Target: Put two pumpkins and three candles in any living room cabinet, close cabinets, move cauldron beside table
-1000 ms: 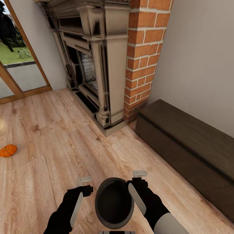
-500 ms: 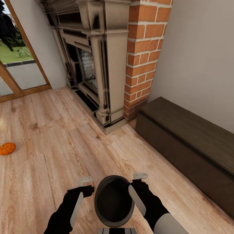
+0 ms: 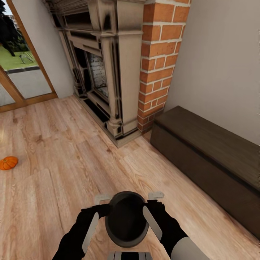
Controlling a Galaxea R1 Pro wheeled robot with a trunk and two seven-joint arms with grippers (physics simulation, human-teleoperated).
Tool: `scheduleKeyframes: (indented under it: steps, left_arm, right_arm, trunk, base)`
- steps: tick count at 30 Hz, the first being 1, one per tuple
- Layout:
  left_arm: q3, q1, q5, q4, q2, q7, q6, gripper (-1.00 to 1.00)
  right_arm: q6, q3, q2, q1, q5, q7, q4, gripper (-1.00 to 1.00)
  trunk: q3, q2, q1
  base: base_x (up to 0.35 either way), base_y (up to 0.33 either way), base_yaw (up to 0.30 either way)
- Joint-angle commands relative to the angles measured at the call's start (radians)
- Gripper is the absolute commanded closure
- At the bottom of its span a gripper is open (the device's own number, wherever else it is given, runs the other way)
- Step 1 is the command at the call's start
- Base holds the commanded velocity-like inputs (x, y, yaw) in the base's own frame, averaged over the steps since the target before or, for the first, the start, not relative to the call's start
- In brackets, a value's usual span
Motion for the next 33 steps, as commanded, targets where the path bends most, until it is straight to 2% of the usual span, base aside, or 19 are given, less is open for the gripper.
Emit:
scheduleKeyframes:
  steps: [1,18,21,23,25,33]
  left_arm:
    - [-0.003,0.0,0.011,-0.001,0.0,0.008,0.003,-1.0]
    - [-0.014,0.0,0.011,0.004,0.0,0.011,-0.008,-1.0]
    - [-0.046,0.0,0.011,0.003,0.0,0.012,-0.043,-1.0]
    - [-0.074,0.0,0.011,0.004,0.0,0.014,-0.052,-1.0]
    - [-0.087,0.0,0.011,0.005,0.0,0.016,-0.056,-1.0]
    - [-0.096,0.0,0.011,0.007,0.0,0.02,-0.059,-1.0]
  right_arm:
    - [0.002,0.002,0.0,-0.001,-0.009,-0.009,-0.001,-1.0]
    - [-0.026,0.004,0.0,-0.001,-0.012,-0.008,-0.001,-1.0]
    - [-0.027,0.004,0.0,-0.001,-0.013,-0.008,0.0,-1.0]
    - [-0.027,0.004,0.0,-0.001,-0.014,-0.007,0.0,-1.0]
    - [-0.027,0.004,0.0,-0.001,-0.014,-0.007,0.0,-1.0]
    - [-0.027,0.004,0.0,-0.001,-0.015,0.014,0.0,-1.0]
  trunk:
    - [-0.001,0.0,-0.001]
    - [-0.001,0.0,-0.001]
    - [-0.001,0.0,-0.001]
    - [-0.007,-0.014,0.007]
    - [-0.013,-0.028,0.015]
    - [-0.038,-0.084,0.045]
  base:
    - [-0.157,0.0,0.0]
    - [-0.013,0.0,0.0]
    - [0.0,0.0,0.0]
    - [0.0,0.0,0.0]
    - [0.0,0.0,0.0]
    - [0.0,0.0,0.0]
